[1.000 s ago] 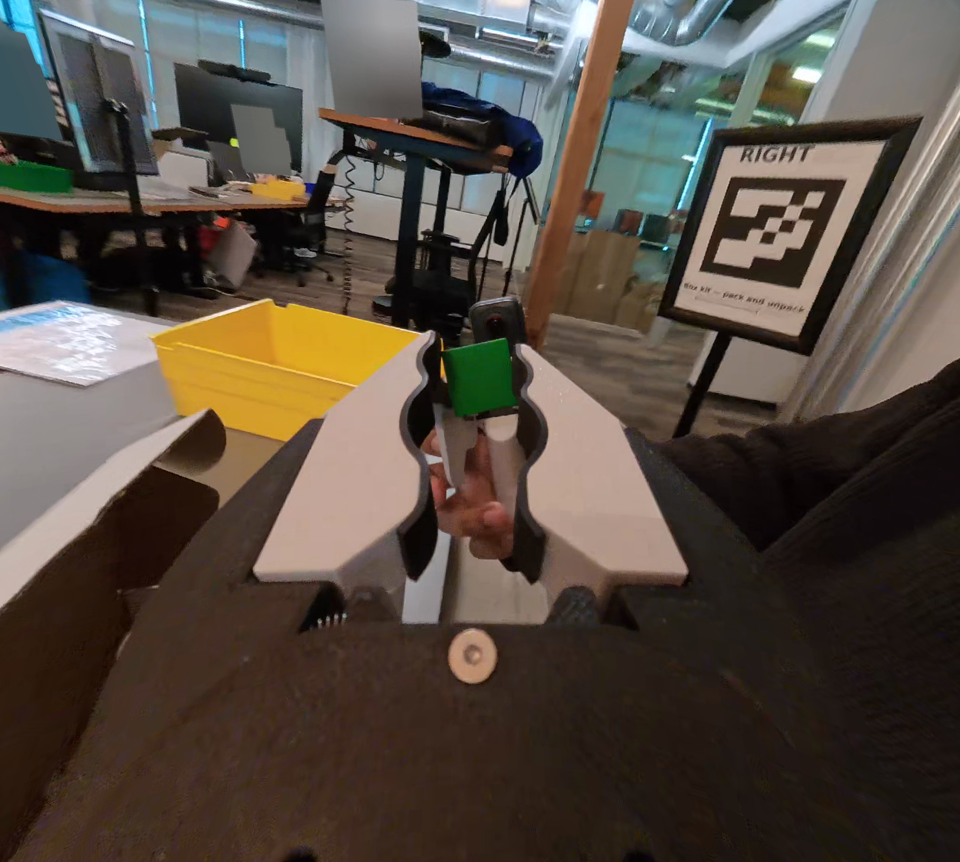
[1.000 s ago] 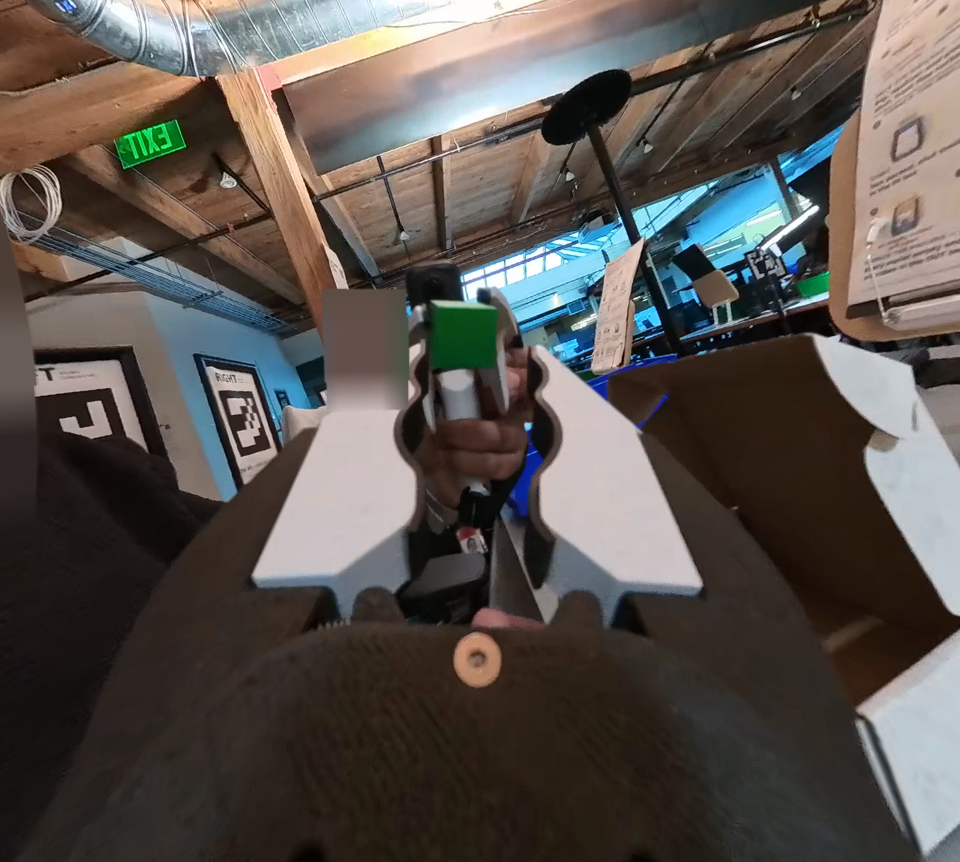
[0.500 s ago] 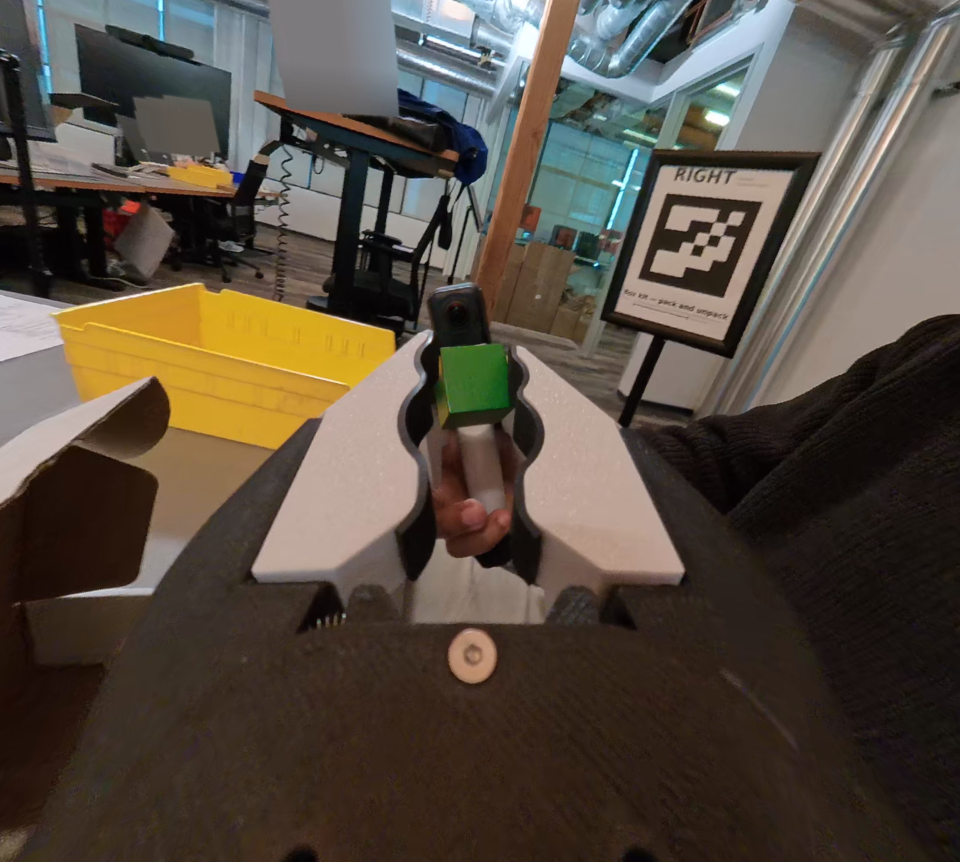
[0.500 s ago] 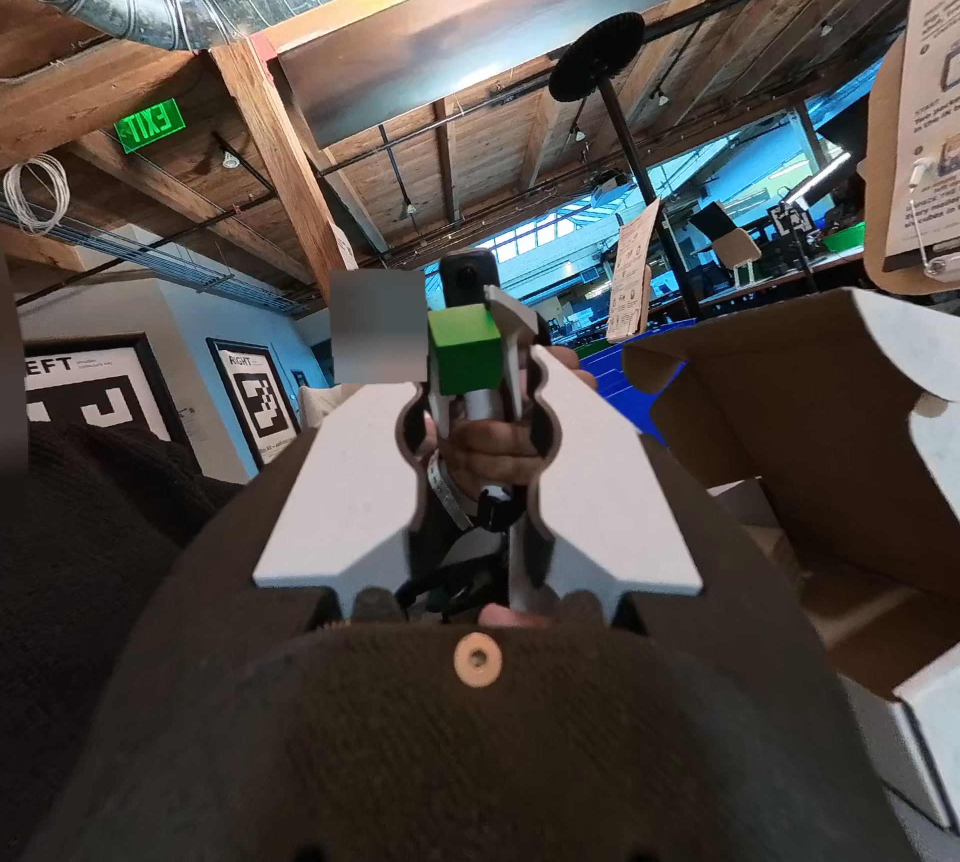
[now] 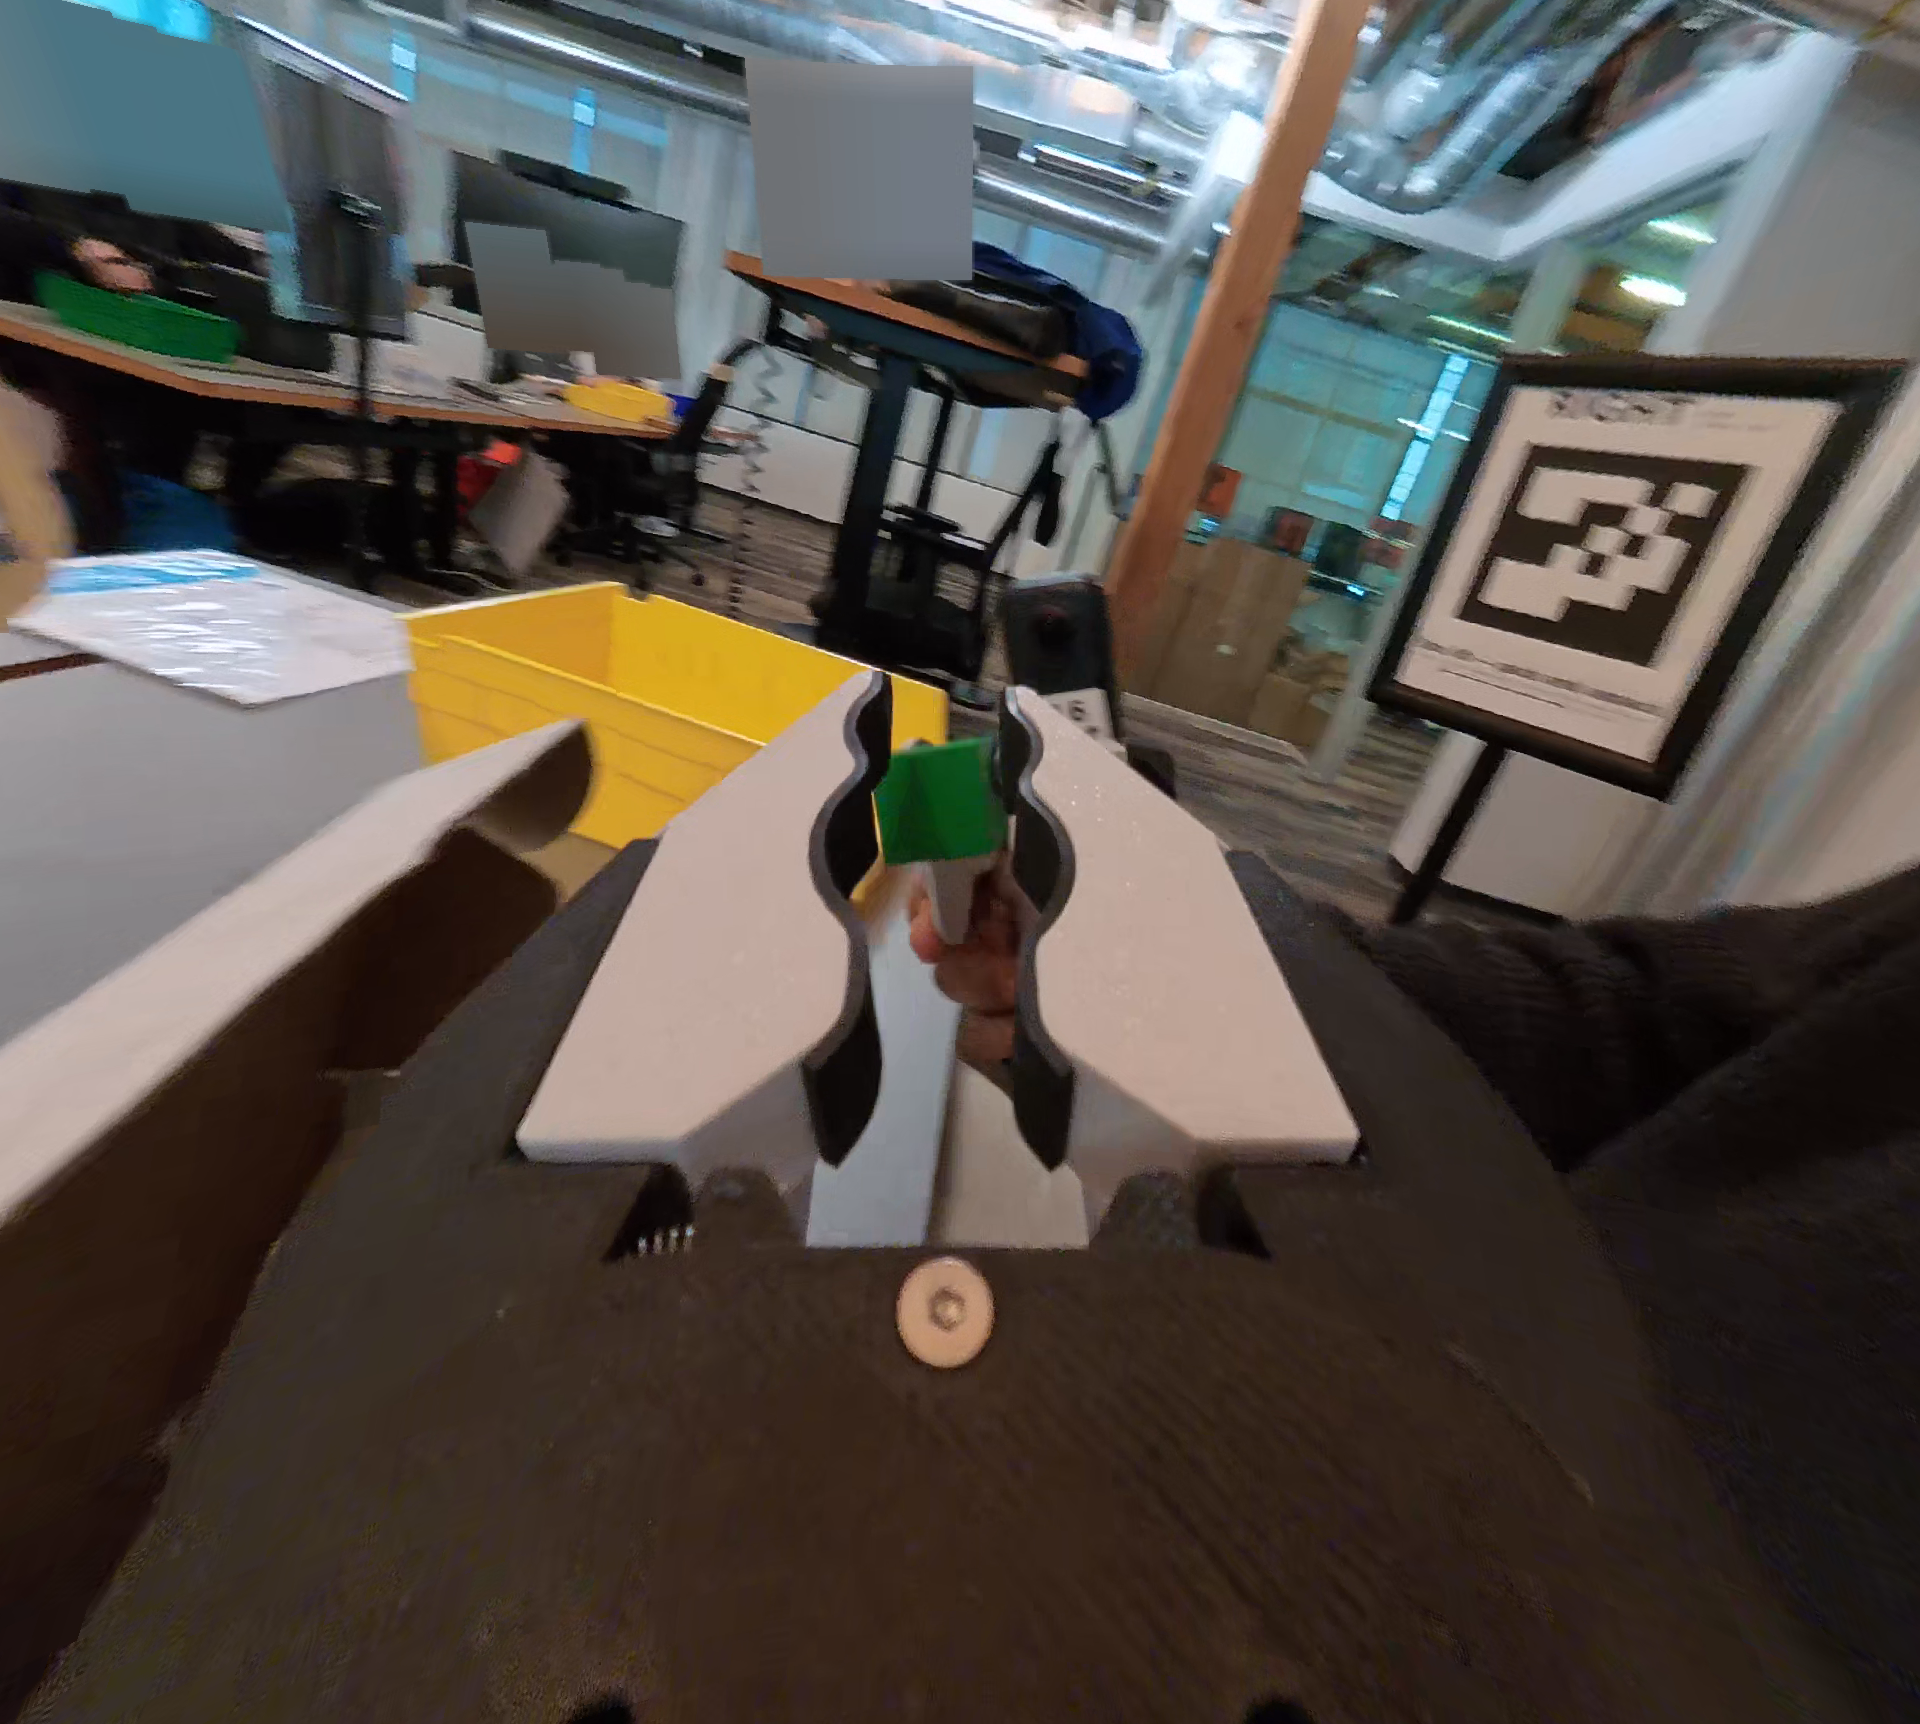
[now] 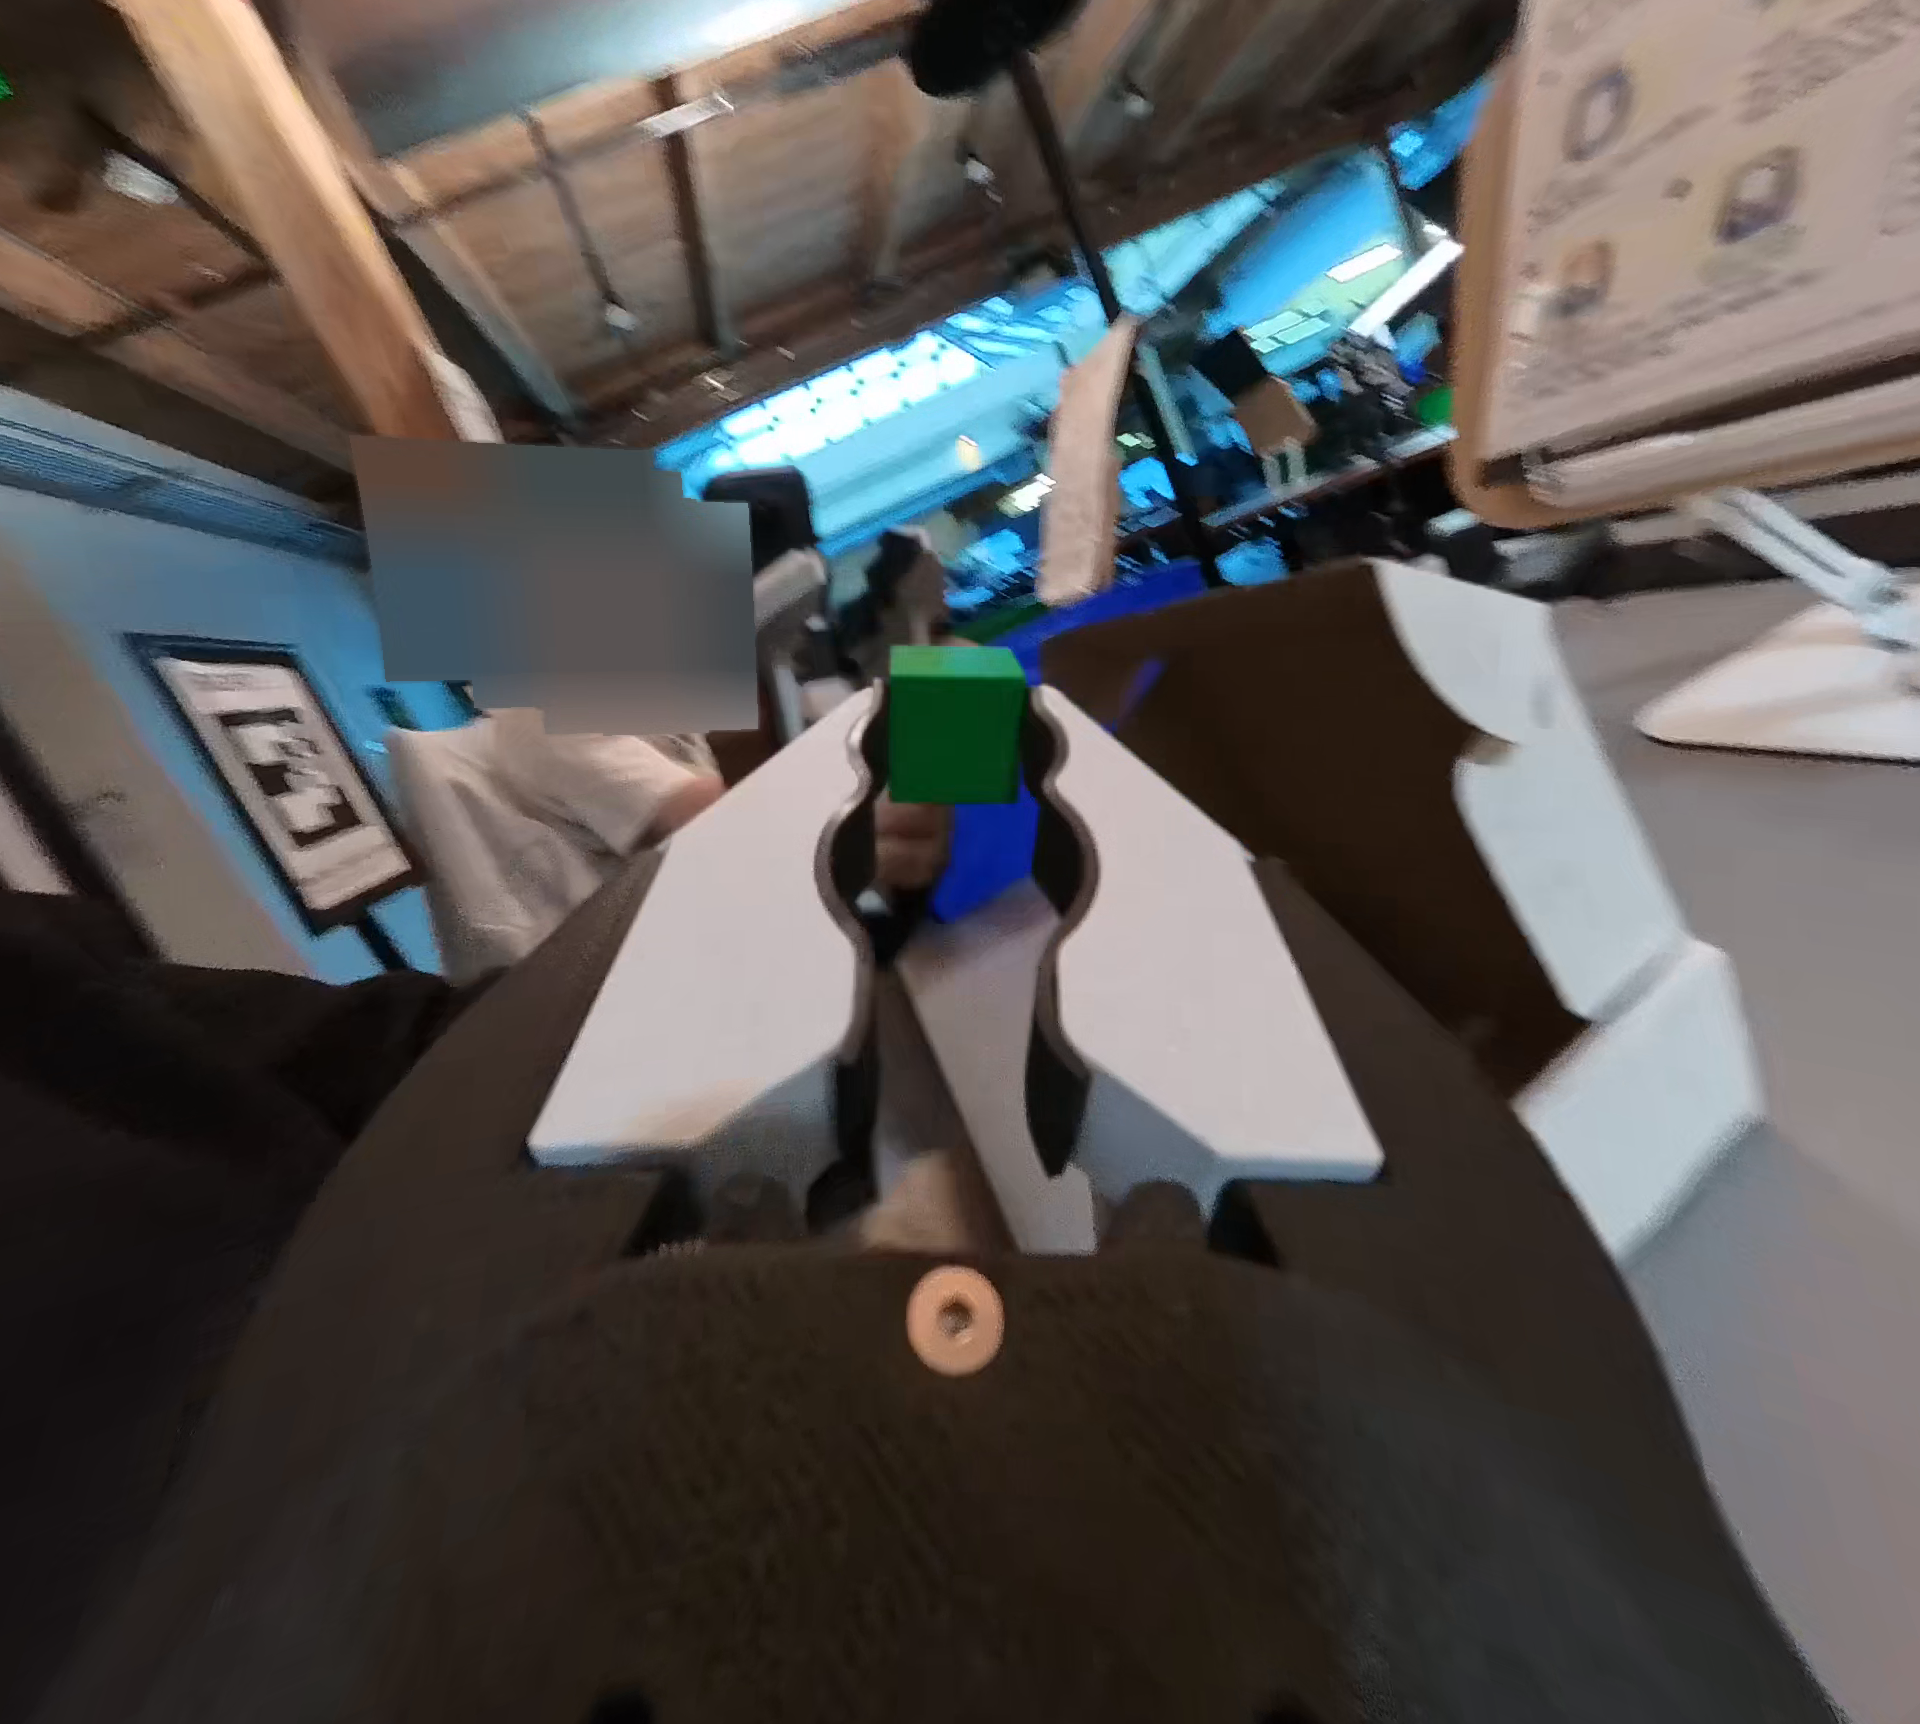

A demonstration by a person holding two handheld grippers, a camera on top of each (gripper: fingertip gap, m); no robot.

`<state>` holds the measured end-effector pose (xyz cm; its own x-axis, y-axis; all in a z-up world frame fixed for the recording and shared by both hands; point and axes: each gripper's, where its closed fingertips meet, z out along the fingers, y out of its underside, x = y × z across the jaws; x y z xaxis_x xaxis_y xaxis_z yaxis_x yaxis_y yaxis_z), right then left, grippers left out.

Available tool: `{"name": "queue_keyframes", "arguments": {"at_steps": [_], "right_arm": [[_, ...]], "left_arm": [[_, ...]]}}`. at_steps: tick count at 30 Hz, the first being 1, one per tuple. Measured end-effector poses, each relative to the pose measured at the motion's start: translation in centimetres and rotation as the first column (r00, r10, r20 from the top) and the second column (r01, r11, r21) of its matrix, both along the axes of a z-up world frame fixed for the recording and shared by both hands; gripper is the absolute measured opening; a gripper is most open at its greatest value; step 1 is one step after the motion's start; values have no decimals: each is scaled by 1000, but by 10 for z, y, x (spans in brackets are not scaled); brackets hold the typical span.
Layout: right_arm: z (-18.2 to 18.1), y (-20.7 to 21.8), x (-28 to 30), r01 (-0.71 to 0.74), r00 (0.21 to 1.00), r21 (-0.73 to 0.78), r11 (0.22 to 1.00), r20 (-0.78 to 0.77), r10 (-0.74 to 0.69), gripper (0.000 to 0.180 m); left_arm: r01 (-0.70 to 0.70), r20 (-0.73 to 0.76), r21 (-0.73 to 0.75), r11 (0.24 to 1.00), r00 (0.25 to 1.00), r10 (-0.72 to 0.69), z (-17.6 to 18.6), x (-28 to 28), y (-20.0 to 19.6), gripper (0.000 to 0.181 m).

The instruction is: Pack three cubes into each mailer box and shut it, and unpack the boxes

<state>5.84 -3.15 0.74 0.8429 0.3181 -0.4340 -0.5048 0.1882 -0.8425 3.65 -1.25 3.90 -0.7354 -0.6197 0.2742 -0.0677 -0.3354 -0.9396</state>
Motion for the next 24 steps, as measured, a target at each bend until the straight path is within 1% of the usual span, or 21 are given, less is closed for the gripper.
{"name": "queue_keyframes", "arguments": {"at_steps": [2, 4, 6, 8, 10, 12, 15, 20, 22, 24], "right_arm": [[-12, 4, 10, 71, 996, -95, 993, 68, -65, 24], [-26, 11, 10, 111, 982, -201, 973, 172, -77, 24], [-43, 21, 10, 170, 954, -315, 934, 290, -75, 24], [-58, 32, 12, 238, 914, -395, 888, 401, -67, 24], [-70, 47, 12, 266, 883, -467, 843, 470, -18, 24], [-85, 64, 11, 273, 862, -572, 774, 503, 67, 24], [-114, 81, 12, 281, 852, -732, 621, 488, 190, 24], [-153, 94, 34, 438, 748, -794, 421, 582, 318, 24], [-165, 96, 38, 467, 728, -804, 367, 586, 357, 26], [-170, 97, 38, 463, 736, -820, 336, 567, 370, 25]], "left_arm": [[-68, -19, -11, 998, 998, 67, 1, 6, 22, 20], [-163, -51, -9, 987, 985, 162, -1, 13, 47, 23], [-261, -74, -8, 965, 963, 259, -3, 19, 71, 24], [-287, -70, -17, 958, 956, 285, -3, 17, 83, 24], [-296, -74, -21, 955, 953, 294, -2, 14, 89, 24], [-318, -68, -24, 948, 946, 316, 0, 11, 94, 24], [-351, -62, -32, 936, 935, 349, 4, 5, 100, 23], [-438, -51, -24, 899, 898, 437, 10, -8, 124, 22], [-480, -52, -27, 877, 877, 479, 13, -14, 138, 23], [-524, -61, -31, 851, 851, 522, 14, -20, 154, 23]]}}
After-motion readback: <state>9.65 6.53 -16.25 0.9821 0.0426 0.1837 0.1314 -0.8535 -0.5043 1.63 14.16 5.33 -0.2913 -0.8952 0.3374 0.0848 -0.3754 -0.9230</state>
